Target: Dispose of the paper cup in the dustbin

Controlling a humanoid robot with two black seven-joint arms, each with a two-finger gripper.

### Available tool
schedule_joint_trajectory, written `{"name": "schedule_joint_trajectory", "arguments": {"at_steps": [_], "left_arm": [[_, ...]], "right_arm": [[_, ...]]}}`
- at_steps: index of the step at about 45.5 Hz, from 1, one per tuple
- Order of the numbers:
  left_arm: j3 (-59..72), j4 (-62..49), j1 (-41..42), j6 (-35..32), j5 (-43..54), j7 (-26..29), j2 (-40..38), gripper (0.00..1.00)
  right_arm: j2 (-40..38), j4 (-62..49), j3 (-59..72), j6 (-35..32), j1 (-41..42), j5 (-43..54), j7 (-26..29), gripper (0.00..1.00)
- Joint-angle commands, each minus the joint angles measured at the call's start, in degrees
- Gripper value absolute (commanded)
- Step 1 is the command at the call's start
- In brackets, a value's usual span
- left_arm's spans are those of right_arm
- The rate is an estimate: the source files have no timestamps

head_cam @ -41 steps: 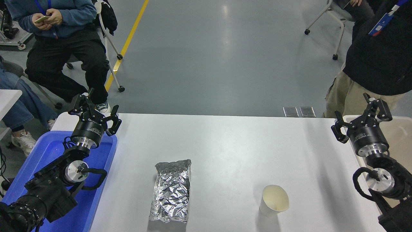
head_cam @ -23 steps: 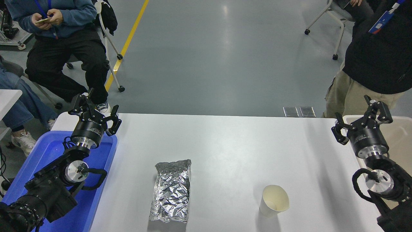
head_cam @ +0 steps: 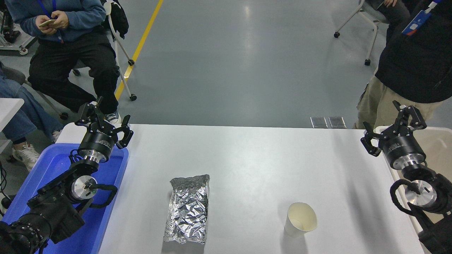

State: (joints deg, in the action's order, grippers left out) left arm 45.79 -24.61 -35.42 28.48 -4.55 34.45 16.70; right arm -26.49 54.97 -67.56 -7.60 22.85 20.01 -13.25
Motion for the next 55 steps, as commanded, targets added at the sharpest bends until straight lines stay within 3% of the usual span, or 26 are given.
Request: {"name": "schedule_joint_trajectory", "arguments": {"at_steps": [1,29,55], "left_arm": [[0.0,0.0,0.0,0.0,0.0,0.0,0.0,1.0],[0.0,0.0,0.0,0.0,0.0,0.0,0.0,1.0],[0.0,0.0,0.0,0.0,0.1,0.0,0.0,1.0]], "right_arm": [[-8.9,7.4,7.7,-0.3,3.0,3.1,1.5,1.0],[-19.8,24.7,20.3,0.3,5.5,27.2,1.0,1.0],[-21.9,26.3,64.5,0.0,36.4,53.3,0.2,1.0]]}}
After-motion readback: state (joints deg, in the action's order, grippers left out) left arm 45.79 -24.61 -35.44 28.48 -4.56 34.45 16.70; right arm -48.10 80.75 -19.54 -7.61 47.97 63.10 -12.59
